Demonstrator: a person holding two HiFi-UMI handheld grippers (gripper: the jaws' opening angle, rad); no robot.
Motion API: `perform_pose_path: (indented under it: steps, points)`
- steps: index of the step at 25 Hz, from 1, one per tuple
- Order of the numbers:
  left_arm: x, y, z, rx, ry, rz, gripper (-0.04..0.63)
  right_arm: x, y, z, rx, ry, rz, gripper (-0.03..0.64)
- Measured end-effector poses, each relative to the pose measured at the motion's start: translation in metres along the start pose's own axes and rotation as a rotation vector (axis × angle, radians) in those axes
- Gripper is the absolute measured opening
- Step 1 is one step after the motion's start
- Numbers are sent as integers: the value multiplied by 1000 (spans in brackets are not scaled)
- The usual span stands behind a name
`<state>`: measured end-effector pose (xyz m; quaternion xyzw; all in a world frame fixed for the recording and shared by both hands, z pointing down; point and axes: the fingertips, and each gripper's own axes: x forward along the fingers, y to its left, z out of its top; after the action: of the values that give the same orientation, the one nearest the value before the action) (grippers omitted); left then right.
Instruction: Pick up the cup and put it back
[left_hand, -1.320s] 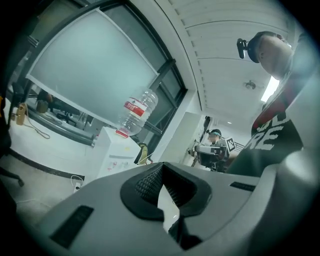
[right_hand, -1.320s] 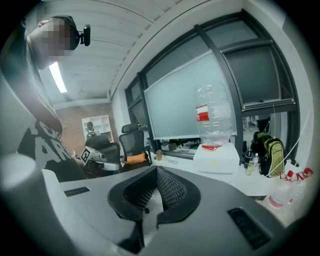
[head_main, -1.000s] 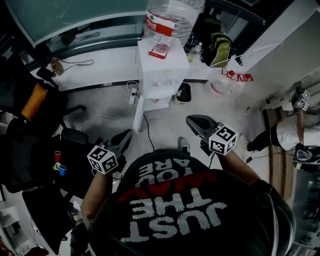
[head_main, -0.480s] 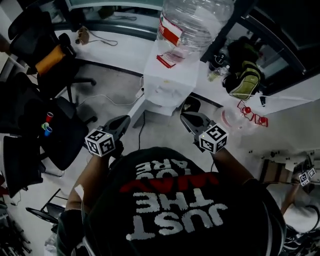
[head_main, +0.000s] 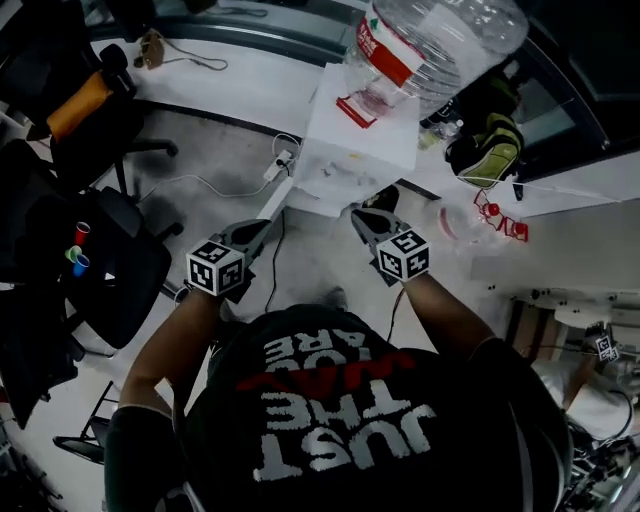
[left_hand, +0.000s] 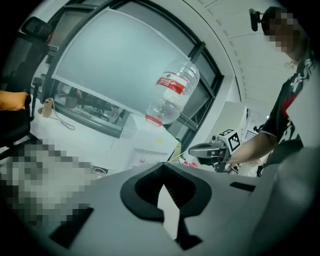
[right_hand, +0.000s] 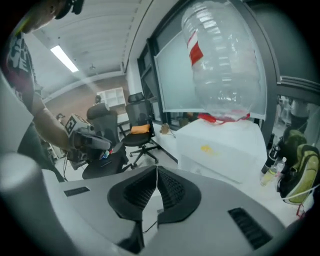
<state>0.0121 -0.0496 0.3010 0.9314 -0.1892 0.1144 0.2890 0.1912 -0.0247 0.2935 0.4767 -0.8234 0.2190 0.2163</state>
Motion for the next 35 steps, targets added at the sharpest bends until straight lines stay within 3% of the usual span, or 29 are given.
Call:
perform_pose_path:
  steps: [5,15,24,31,35]
  points:
    - [19,48,-51,-51,15,-10,8,62,-3,-56,-23,155,-19,34]
    - [91,144,-217,-172,19,102,8,212,-68,-207,-162,321,-5,35]
    - [175,190,-363,-155,63,110,8,326,-161,-364,-277,393,-38,37]
    - [209,225,-422,-124,105,106,8,387,-219,-437,-391,442,-68,41]
    - [222,241,-448,-126,124,91,8,422,-243,-461,-425,482,-99,132]
